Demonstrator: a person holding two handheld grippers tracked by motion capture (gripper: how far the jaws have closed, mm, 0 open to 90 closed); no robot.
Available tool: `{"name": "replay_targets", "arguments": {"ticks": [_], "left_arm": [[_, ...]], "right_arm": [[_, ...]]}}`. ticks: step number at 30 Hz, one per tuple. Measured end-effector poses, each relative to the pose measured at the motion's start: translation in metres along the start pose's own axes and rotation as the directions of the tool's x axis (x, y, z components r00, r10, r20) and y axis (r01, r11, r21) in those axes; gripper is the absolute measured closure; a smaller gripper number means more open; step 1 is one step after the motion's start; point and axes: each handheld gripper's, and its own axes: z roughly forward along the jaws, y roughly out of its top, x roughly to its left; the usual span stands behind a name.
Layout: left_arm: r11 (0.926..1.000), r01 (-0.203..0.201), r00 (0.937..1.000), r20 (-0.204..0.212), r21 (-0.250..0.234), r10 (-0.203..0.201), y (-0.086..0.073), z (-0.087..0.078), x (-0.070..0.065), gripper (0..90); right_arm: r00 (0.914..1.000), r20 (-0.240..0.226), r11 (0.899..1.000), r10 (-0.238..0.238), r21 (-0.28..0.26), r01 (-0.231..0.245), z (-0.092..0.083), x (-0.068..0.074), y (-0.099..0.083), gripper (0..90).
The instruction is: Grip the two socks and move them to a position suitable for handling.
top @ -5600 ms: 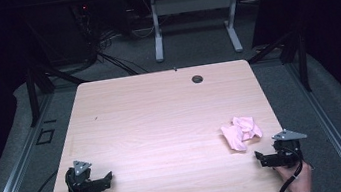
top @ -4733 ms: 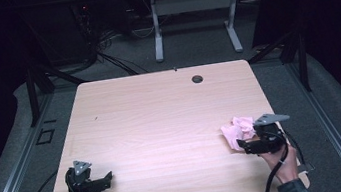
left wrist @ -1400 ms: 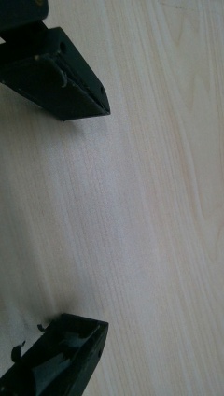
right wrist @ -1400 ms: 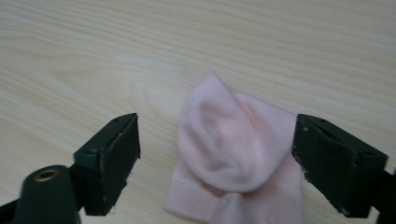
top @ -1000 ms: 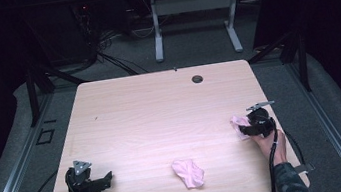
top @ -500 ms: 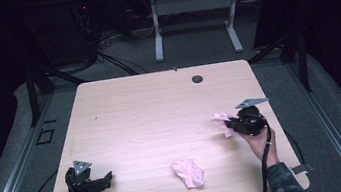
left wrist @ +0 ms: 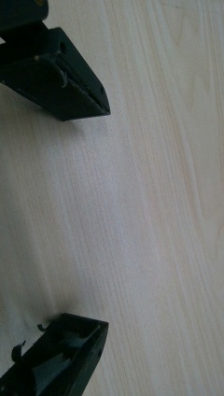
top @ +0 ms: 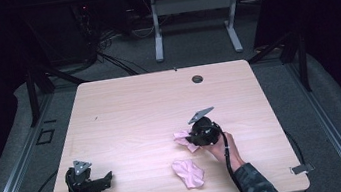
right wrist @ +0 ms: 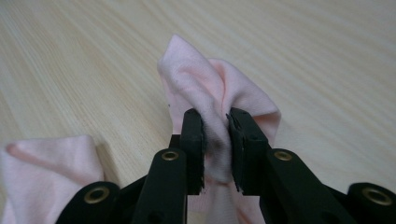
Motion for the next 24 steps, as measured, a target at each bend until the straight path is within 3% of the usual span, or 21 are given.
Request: {"name": "replay_targets", "arguments": {"ticks": [3, 4, 5, 6, 8, 9, 10, 12, 14, 18, 24], "left_arm": [[1.0, 0.0, 1.0, 0.0, 0.0, 0.0, 0.0, 0.0, 0.0, 0.2], [1.0, 0.001, 1.0, 0.0, 0.001, -0.001, 0.0, 0.0, 0.0, 0.2], [1.0, 0.001, 1.0, 0.0, 0.001, -0.001, 0.0, 0.0, 0.0, 0.2], [1.0, 0.0, 1.0, 0.0, 0.0, 0.0, 0.0, 0.0, 0.0, 0.2], [1.0, 0.0, 1.0, 0.0, 0.0, 0.0, 0.0, 0.0, 0.0, 0.2], [1.0, 0.0, 1.0, 0.0, 0.0, 0.0, 0.0, 0.0, 0.0, 0.2], [1.0, 0.001, 1.0, 0.0, 0.0, -0.001, 0.0, 0.0, 0.0, 0.2], [1.0, 0.001, 1.0, 0.0, 0.001, -0.001, 0.0, 0.0, 0.0, 0.2], [1.0, 0.0, 1.0, -0.001, -0.001, 0.0, 0.0, 0.0, 0.0, 0.3], [1.0, 0.0, 1.0, -0.001, -0.001, 0.0, 0.0, 0.0, 0.0, 0.3], [1.0, 0.002, 1.0, -0.001, -0.002, -0.002, 0.0, 0.0, 0.0, 0.3]], "right_arm": [[1.0, 0.001, 1.0, 0.005, 0.022, -0.005, 0.009, 0.0, -0.002, 70.6], [1.0, 0.002, 0.999, 0.005, 0.037, -0.005, 0.015, 0.0, -0.005, 58.2], [1.0, 0.002, 0.999, 0.005, 0.037, -0.005, 0.015, 0.0, -0.005, 58.2], [0.9996, -0.015, 0.999, 0.022, 0.024, -0.022, 0.016, -0.001, -0.007, 43.4], [0.9996, 0.002, 1.0, 0.028, 0.003, -0.028, 0.01, -0.001, -0.007, 34.3], [0.9996, 0.002, 1.0, 0.028, 0.003, -0.028, 0.01, -0.001, -0.007, 34.3], [0.9992, 0.013, 0.999, 0.038, -0.027, -0.038, -0.002, -0.002, -0.008, 27.3], [0.999, 0.008, 0.998, 0.043, -0.038, -0.043, -0.007, -0.003, -0.009, 25.2], [0.998, 0.009, 0.995, 0.063, -0.073, -0.062, -0.028, -0.003, -0.015, 21.8], [0.9974, 0.009, 0.993, 0.071, -0.092, -0.07, -0.048, 0.004, -0.024, 22.7], [0.997, -0.015, 0.993, 0.076, -0.088, -0.077, -0.061, 0.019, -0.035, 28.3]]}}
